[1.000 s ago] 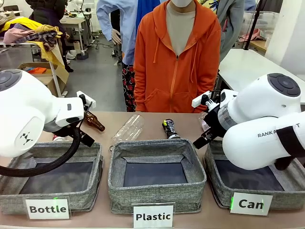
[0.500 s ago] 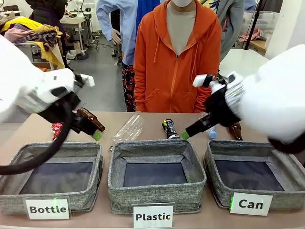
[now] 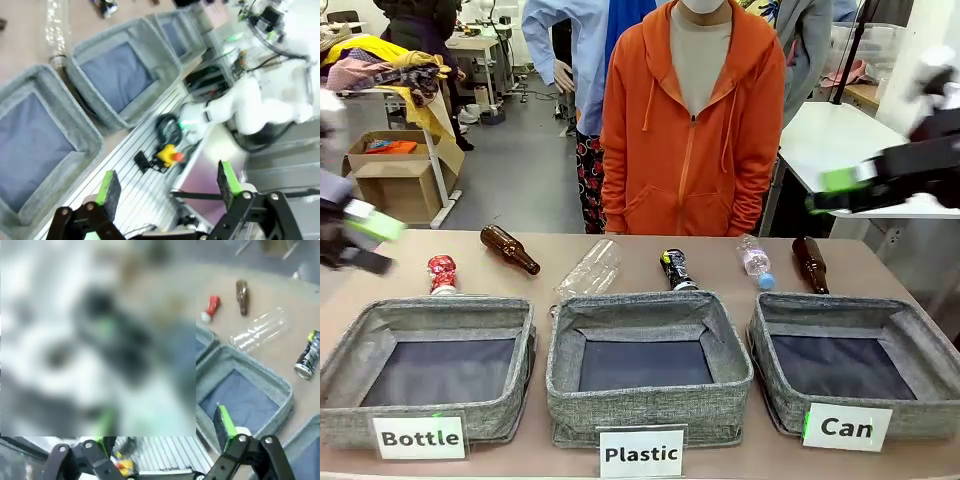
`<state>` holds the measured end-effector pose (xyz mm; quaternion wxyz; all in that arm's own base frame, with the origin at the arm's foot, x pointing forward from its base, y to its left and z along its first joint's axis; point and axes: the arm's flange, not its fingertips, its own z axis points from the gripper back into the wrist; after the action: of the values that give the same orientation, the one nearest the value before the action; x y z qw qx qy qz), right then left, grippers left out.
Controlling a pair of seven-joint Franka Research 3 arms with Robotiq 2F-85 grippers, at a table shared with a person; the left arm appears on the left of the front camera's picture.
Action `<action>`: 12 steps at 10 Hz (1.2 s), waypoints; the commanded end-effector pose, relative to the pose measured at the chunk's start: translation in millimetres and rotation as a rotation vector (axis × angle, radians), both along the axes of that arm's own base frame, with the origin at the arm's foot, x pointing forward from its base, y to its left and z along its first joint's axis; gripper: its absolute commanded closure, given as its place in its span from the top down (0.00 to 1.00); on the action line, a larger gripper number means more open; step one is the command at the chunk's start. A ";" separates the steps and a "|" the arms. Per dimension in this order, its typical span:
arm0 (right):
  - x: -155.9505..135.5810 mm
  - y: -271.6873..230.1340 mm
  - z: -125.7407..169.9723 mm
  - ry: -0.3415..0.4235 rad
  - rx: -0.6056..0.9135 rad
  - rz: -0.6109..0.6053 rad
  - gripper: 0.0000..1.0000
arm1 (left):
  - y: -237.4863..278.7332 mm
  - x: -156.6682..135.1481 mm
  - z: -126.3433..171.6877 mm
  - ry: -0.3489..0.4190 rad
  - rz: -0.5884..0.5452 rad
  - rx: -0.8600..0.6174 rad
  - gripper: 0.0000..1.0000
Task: Sort the can waste into the basket.
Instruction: Pick up the can waste from the table and place it in the right Fabric basket.
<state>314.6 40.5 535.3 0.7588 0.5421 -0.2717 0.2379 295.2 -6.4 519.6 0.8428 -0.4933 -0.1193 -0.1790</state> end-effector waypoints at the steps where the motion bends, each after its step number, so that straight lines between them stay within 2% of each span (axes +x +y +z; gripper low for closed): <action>1: -37.0 -69.1 -107.1 0.135 0.221 -0.151 1.00 | 70.5 -16.7 -64.8 0.026 0.155 -0.223 1.00; 3: -34.9 -118.5 -156.2 0.238 0.386 -0.264 1.00 | 107.2 -31.1 -109.7 0.031 0.313 -0.396 1.00; 5: -34.7 -159.5 -190.0 0.316 0.483 -0.409 1.00 | 124.7 -42.2 -138.6 0.059 0.460 -0.527 1.00; 8: -33.4 -164.7 -194.5 0.331 0.440 -0.527 1.00 | 94.3 -47.5 -138.7 0.123 0.667 -0.503 1.00; 9: -11.0 -219.2 -206.9 0.364 0.505 -0.472 1.00 | 198.8 -1.6 -134.4 0.118 0.559 -0.522 1.00; 12: -11.0 -219.2 -206.9 0.364 0.505 -0.472 1.00 | 198.8 -1.6 -134.4 0.118 0.559 -0.522 1.00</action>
<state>304.8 -177.9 324.0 0.6739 0.6647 -0.2982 -0.1226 297.1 191.1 384.1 0.7093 -0.6486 -0.2401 0.1363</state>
